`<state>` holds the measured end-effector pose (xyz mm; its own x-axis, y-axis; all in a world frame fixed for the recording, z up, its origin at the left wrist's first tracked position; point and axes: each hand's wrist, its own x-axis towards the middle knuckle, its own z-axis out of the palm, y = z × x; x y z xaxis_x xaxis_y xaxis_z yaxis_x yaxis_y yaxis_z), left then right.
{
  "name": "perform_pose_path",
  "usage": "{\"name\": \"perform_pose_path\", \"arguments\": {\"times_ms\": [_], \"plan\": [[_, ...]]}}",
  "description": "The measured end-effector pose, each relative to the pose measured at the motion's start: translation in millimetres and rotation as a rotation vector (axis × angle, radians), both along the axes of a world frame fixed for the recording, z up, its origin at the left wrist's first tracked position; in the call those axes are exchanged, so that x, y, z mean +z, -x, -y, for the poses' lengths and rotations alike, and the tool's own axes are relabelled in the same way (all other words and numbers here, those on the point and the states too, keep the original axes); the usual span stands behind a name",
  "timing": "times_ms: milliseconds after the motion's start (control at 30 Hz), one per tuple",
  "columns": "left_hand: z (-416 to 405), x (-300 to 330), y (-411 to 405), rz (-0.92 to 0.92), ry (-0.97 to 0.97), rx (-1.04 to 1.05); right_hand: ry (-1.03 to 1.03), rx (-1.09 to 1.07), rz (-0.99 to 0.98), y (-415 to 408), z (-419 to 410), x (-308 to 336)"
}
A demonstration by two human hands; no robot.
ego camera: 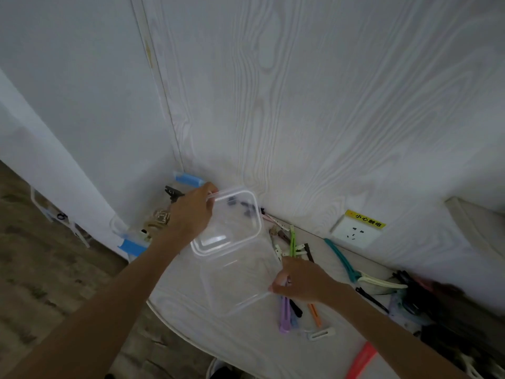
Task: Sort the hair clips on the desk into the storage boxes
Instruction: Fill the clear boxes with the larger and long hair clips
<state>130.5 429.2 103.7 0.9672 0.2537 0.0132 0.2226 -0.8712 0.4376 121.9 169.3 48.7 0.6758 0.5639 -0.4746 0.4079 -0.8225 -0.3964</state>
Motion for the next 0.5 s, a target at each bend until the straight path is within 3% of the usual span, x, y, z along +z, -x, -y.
{"name": "perform_pose_path", "arguments": {"times_ms": [67, 200, 300, 400, 500], "plan": [[7.2, -0.1, -4.2, 0.023, -0.024, 0.011, -0.073, -0.041, -0.003, -1.4, 4.2, 4.2], [13.3, -1.9, -4.5, 0.108, -0.038, 0.009, -0.273, -0.523, 0.203, -24.3, 18.9, 4.6], [12.1, -4.2, 1.8, 0.204, -0.112, -0.083, -0.125, -0.666, 0.154, -46.2, 19.6, -13.0], [10.3, -9.0, 10.1, 0.255, -0.151, -0.150, 0.051, -0.660, 0.019, -55.3, 7.2, -34.8], [3.9, -7.0, 16.5, 0.264, -0.130, -0.134, 0.086, -0.663, -0.014, -55.7, -4.9, -46.0]]}}
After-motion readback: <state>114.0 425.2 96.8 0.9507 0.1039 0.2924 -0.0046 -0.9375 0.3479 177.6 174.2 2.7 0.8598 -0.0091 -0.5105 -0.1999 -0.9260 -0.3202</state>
